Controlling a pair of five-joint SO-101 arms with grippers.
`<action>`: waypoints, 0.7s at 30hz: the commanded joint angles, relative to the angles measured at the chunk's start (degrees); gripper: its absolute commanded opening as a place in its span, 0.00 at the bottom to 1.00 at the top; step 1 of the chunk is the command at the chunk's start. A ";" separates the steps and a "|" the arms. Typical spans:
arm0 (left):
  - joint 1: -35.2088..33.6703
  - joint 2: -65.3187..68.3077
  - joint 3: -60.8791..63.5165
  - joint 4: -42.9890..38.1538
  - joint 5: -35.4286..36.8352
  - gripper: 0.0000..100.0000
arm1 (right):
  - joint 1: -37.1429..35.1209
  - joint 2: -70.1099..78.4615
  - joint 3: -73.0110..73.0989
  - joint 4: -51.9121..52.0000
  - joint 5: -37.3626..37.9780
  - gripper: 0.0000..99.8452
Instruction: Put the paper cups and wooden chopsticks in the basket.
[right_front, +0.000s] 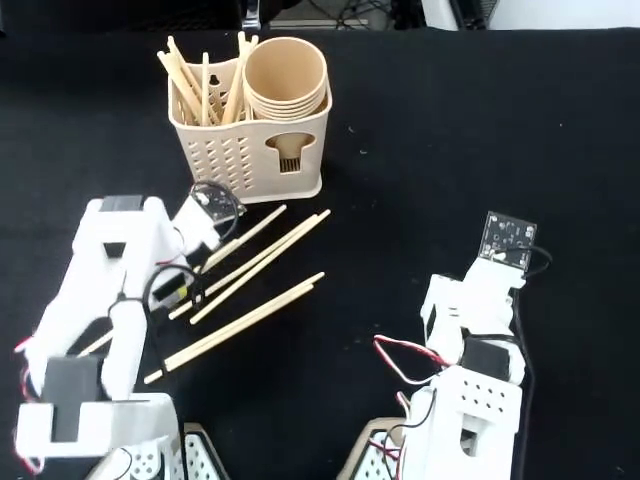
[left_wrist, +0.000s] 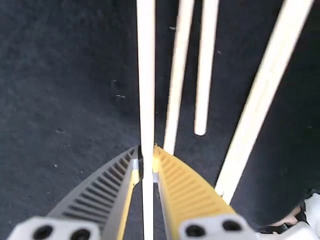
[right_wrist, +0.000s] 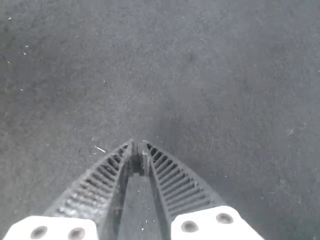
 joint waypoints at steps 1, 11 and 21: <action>3.12 -7.12 2.68 0.79 0.00 0.03 | -0.79 -0.48 -0.31 -1.23 0.44 0.01; 13.41 -27.87 7.78 7.03 0.09 0.03 | -0.79 -0.40 -0.22 -1.32 0.44 0.01; 12.97 -45.98 -1.01 4.75 10.73 0.03 | -0.79 -0.66 0.22 -1.41 0.44 0.01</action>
